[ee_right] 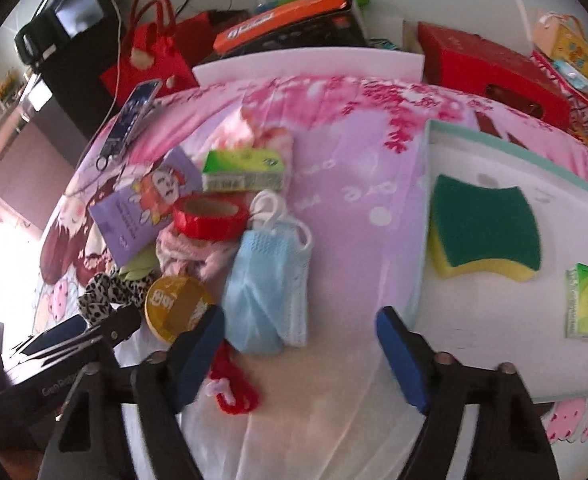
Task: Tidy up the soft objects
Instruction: 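Move both tools back to the pile of items, then grasp the leopard-print scrunchie with the left tool while the right tool grasps the blue mask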
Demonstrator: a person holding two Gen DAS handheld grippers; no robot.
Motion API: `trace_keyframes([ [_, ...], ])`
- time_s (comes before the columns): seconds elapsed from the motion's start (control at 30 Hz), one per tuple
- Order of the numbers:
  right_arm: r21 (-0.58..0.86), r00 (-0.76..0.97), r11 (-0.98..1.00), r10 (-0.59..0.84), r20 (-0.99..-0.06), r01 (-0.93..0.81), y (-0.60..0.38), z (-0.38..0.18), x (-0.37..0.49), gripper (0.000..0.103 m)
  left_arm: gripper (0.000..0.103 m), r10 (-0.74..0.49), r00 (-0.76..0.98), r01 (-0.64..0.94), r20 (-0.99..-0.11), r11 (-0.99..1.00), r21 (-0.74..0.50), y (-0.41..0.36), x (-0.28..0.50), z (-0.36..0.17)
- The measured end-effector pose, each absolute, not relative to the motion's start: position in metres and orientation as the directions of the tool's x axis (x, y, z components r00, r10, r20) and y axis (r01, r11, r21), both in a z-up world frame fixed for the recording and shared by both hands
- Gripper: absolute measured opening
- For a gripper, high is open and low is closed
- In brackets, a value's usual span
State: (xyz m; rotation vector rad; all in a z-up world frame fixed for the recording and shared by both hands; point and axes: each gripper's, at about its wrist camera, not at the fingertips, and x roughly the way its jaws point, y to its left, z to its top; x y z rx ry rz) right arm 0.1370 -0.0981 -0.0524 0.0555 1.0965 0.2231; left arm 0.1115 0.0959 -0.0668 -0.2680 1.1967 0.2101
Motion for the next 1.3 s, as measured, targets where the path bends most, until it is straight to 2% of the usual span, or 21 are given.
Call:
trace_keyframes([
  [0.07,0.154,0.420,0.975,0.210,-0.883,-0.163,-0.093,-0.058,0.139,0.071,0.070,-0.017,0.348,-0.305,-0.937,0.943,-0.131,0.099,0.112,-0.071],
  [0.17,0.157,0.393,0.973,0.213,-0.894,-0.170,-0.088,-0.066,0.142,0.057,0.062,-0.050,0.342,-0.306,-0.938,0.938,-0.162,0.100,0.113,-0.076],
  [0.23,0.171,0.372,0.972,0.221,-0.902,-0.164,-0.089,-0.074,0.146,0.054,0.056,-0.065,0.334,-0.299,-0.940,0.939,-0.171,0.099,0.115,-0.081],
  [0.4,0.183,0.352,0.970,0.229,-0.907,-0.160,-0.088,-0.083,0.150,0.043,0.050,-0.039,0.318,-0.289,-0.947,0.948,-0.136,0.094,0.120,-0.087],
  [0.53,0.184,0.349,0.969,0.232,-0.908,-0.166,-0.086,-0.085,0.151,0.035,0.039,-0.028,0.324,-0.280,-0.946,0.952,-0.124,0.089,0.123,-0.090],
  [0.67,0.188,0.354,0.967,0.238,-0.904,-0.169,-0.084,-0.084,0.149,0.022,0.029,-0.040,0.336,-0.274,-0.941,0.952,-0.138,0.088,0.125,-0.088],
  [0.97,0.194,0.394,0.968,0.242,-0.887,-0.159,-0.089,-0.070,0.145,0.015,0.024,-0.061,0.379,-0.274,-0.923,0.946,-0.175,0.094,0.121,-0.075],
  [1.3,0.201,0.456,0.971,0.239,-0.857,-0.131,-0.103,-0.048,0.140,0.013,0.023,0.005,0.422,-0.323,-0.907,0.935,-0.145,0.111,0.113,-0.055],
])
